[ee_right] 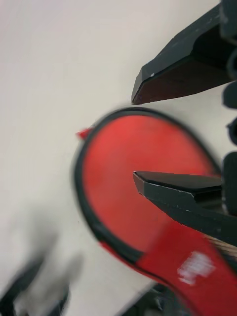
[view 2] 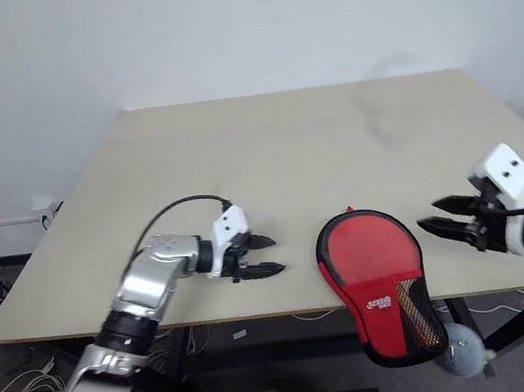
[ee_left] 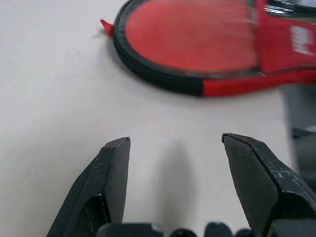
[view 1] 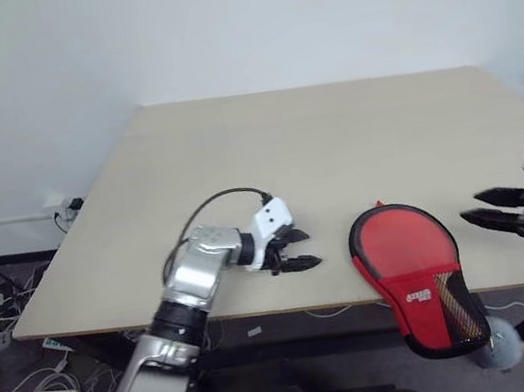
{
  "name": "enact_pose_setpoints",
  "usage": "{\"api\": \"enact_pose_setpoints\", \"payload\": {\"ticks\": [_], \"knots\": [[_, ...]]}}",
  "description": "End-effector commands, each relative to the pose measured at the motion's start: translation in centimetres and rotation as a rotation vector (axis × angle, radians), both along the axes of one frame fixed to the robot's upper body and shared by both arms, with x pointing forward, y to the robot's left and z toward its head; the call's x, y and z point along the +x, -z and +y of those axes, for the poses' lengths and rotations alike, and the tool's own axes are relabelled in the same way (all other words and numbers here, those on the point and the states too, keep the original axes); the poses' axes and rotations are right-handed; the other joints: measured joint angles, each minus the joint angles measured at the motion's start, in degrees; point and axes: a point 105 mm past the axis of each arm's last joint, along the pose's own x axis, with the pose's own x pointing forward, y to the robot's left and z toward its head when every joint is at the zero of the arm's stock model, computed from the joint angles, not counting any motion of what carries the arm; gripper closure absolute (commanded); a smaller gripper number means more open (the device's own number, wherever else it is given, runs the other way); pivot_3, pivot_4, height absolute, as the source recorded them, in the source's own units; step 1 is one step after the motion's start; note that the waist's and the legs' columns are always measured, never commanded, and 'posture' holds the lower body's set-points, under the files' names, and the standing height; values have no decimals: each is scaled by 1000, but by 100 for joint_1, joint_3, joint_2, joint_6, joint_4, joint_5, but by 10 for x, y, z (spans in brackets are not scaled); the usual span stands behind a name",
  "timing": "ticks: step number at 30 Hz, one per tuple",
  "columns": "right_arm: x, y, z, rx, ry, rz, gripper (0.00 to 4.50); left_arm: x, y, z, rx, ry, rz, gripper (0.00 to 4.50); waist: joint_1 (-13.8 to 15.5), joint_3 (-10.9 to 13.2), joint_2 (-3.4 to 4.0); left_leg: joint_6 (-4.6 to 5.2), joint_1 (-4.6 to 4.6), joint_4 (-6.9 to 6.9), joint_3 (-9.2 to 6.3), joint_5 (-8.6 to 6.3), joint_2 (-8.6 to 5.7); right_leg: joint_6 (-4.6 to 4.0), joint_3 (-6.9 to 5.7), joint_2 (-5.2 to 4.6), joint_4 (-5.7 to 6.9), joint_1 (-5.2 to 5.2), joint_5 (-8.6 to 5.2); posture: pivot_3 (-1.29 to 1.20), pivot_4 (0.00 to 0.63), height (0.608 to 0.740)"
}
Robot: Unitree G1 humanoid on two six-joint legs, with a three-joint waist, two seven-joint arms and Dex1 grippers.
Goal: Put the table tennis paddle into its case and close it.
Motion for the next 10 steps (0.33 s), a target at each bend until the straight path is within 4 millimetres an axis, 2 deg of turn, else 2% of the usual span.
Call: {"api": "enact_pose_setpoints", "payload": {"ticks": [1,6,10], "knots": [[16,-5,10,-12,-22,-37,2185,-11,-13,23,-31,-23,8,1359,-5,0,2,-5,0,-2,0,3,0,3,1,1,1,-1,2,0,0,715],[30,0,15,-19,-42,-26,2185,-22,16,54,75,-135,32,1359,-6,4,7,-24,1,-8,-2,14,-3,5,1,5,4,-2,3,0,0,715],[36,2,20,22,-57,-1,2185,-31,27,62,104,-174,52,1359,3,6,8,-5,2,-7,-1,3,-3,5,2,6,6,-3,3,0,0,715]]}}
